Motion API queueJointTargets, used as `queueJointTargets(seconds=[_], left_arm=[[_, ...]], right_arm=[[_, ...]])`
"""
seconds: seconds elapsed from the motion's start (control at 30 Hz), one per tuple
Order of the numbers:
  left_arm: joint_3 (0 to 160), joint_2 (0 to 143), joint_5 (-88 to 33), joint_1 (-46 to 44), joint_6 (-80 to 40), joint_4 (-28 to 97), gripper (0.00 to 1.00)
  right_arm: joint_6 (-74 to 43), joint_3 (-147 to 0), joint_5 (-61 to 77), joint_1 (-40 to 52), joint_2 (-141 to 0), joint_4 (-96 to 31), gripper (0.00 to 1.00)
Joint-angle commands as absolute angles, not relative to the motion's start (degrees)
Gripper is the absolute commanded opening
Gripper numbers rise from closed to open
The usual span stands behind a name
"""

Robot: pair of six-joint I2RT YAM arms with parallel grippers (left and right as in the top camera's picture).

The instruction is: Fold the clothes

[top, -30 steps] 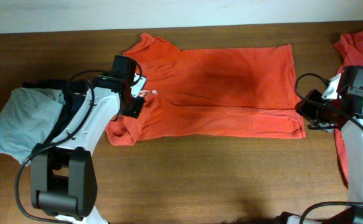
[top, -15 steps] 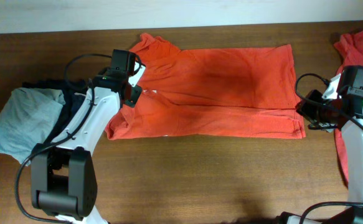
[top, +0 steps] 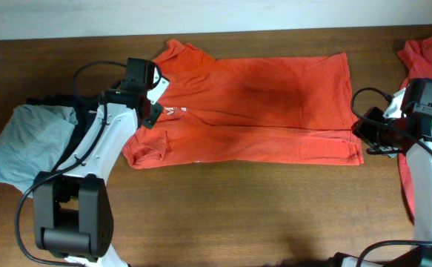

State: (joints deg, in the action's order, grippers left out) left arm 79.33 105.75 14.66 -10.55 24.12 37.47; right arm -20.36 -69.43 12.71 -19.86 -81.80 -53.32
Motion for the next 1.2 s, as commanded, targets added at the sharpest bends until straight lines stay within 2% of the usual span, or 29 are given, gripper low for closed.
queueJointTargets(seconds=[0.0,0.03,0.1,0.33,0.57,0.83,0.93,1.0,1.17], left_arm=[[80.2,104.9,13.6,-11.5,18.2,40.2,0.35],[80.2,104.9,12.8,-11.8,15.2,41.2,0.44],[80.2,105.0,12.7,-11.8,10.0,42.9,0.48],[77.8,106.8,11.4,-8.1,-3.1,44.4,0.49],[77.0,111.4,-0.5,-3.0,-3.9,43.5,0.47],[77.0,114.4,-3.5,-2.5,-3.0,41.6,0.26],[77.4,114.2,-3.6,-2.5,-1.2,41.1,0.08],[78.4,114.2,-3.7,-2.5,-0.4,41.6,0.01],[83.9,113.4,-3.1,-2.3,2.3,45.3,0.01]], right_arm=[[-19.7,-70.0,11.8,-20.2,-81.4,-53.2,0.43],[-19.7,-70.0,11.8,-20.2,-81.4,-53.2,0.43],[-19.7,-70.0,11.8,-20.2,-81.4,-53.2,0.43],[-19.7,-70.0,11.8,-20.2,-81.4,-53.5,0.43],[-19.7,-70.0,11.8,-20.2,-81.4,-53.6,0.43],[-19.7,-70.0,11.8,-20.2,-81.4,-53.8,0.43],[-19.7,-70.0,11.8,-20.2,-81.4,-53.8,0.43],[-19.7,-70.0,11.8,-20.2,-81.4,-53.8,0.43],[-19.7,-70.0,11.8,-20.2,-81.4,-53.8,0.43]])
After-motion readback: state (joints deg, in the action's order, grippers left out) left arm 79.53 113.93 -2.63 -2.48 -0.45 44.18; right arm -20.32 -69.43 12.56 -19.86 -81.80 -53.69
